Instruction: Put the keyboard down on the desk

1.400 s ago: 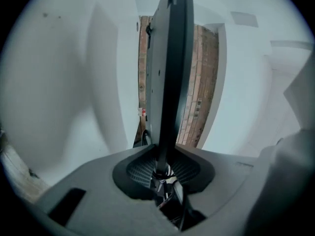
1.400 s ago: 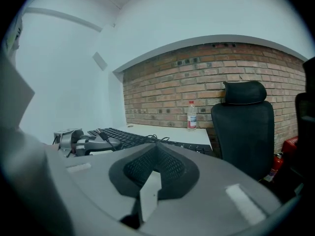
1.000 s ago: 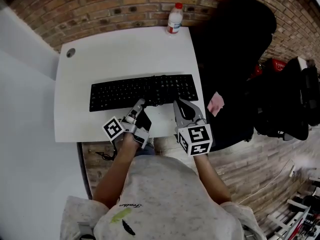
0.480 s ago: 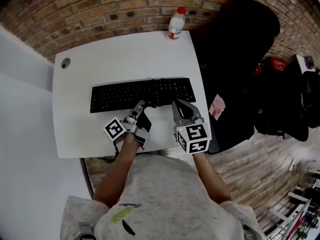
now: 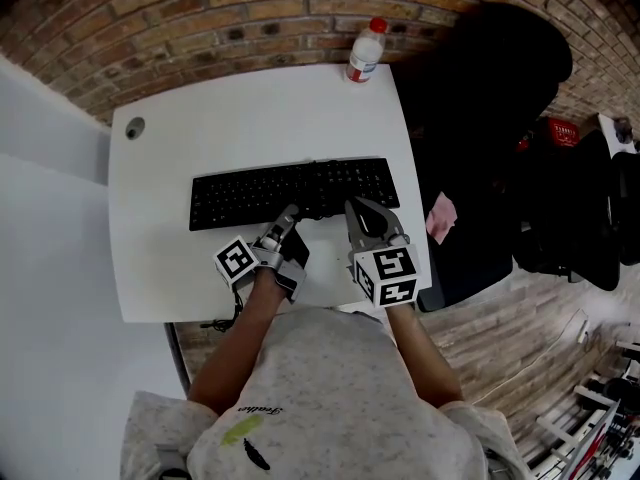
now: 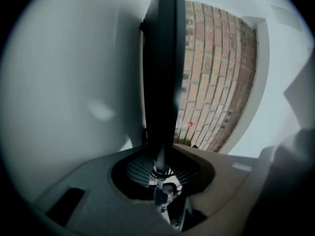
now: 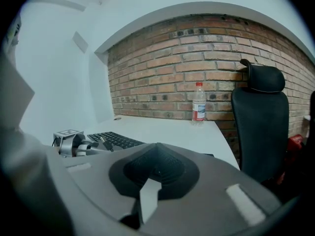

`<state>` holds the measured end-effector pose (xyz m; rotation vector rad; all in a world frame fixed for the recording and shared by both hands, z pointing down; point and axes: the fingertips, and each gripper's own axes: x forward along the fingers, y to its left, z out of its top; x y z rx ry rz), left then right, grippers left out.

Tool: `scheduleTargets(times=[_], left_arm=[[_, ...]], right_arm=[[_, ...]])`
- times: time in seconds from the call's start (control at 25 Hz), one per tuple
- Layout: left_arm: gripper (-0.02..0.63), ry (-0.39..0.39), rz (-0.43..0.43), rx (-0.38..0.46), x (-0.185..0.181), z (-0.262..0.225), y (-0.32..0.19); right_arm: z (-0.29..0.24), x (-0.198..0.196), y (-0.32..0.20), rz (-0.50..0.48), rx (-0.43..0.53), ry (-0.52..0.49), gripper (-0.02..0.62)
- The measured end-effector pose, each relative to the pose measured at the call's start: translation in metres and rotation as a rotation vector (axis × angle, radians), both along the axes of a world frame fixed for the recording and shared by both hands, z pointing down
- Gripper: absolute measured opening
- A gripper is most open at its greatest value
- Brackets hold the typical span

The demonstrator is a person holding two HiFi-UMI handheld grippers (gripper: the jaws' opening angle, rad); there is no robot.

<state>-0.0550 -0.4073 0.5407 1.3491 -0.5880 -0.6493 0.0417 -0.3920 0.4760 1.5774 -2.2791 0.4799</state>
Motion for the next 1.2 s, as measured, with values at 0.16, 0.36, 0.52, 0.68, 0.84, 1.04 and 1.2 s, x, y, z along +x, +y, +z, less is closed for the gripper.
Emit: scheduleTargets(times=[0.16, 0.36, 0.52, 0.68, 0.84, 1.04, 1.2], left_arm=[[0.075, -0.019, 0.008, -0.027, -0.001, 0.007, 0.002], [0.111, -0.039, -0.003, -0.049, -0.003, 0.016, 0.004], [0.163, -0.029, -0.01, -0.056, -0.002, 0.014, 0.004], [0.207, -0.066, -0.013, -0.087, -0.004, 0.024, 0.006], [0.257, -0.078, -0.015, -0.12, -0.004, 0.022, 0.004], [0.305, -0.111, -0.001, -0.179, 0.0, 0.022, 0.002], [0.341, -0.145, 0.005, -0.198, 0.001, 0.022, 0.003]], right_arm=[[0.001, -0.003, -0.002, 0.001, -0.002, -0.004, 0.011], [0.004, 0.0, 0.004, 0.013, -0.01, -0.002, 0.011], [0.002, 0.003, 0.007, 0.016, -0.005, 0.001, 0.011], [0.003, 0.003, 0.011, 0.016, -0.005, 0.0, 0.011], [0.003, 0.002, 0.015, 0.014, -0.008, -0.001, 0.011], [0.0, -0.002, 0.018, 0.008, 0.002, -0.009, 0.011], [0.0, -0.005, 0.022, 0.006, 0.007, -0.012, 0.011]])
